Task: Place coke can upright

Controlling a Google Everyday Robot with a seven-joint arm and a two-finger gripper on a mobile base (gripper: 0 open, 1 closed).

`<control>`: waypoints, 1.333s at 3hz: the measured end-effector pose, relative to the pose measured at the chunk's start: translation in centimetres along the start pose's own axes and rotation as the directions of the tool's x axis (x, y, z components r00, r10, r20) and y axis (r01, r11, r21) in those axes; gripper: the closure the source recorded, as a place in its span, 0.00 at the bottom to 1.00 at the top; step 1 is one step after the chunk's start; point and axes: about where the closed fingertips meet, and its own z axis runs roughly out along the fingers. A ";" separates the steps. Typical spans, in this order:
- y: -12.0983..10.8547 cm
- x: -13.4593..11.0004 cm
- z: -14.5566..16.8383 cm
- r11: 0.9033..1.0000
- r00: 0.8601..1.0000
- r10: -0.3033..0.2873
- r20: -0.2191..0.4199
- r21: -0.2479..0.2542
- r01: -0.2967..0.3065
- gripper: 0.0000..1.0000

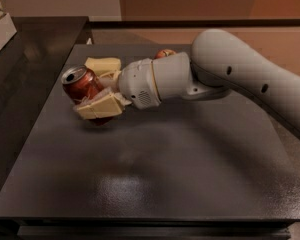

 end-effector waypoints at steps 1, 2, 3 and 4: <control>0.1 1.1 -0.5 1.000 0.997 0.006 0.076 -0.008 -0.005 1.00; 0.4 2.0 -0.5 1.000 0.992 -0.010 0.128 -0.027 0.014 1.00; 0.6 2.8 -0.3 0.999 0.986 -0.020 0.164 -0.046 0.028 0.82; 0.8 3.6 0.2 0.998 0.984 -0.012 0.180 -0.064 0.024 0.59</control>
Offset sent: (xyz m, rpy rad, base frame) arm -0.0042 -0.0190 -0.0285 0.1901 -0.0221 0.0523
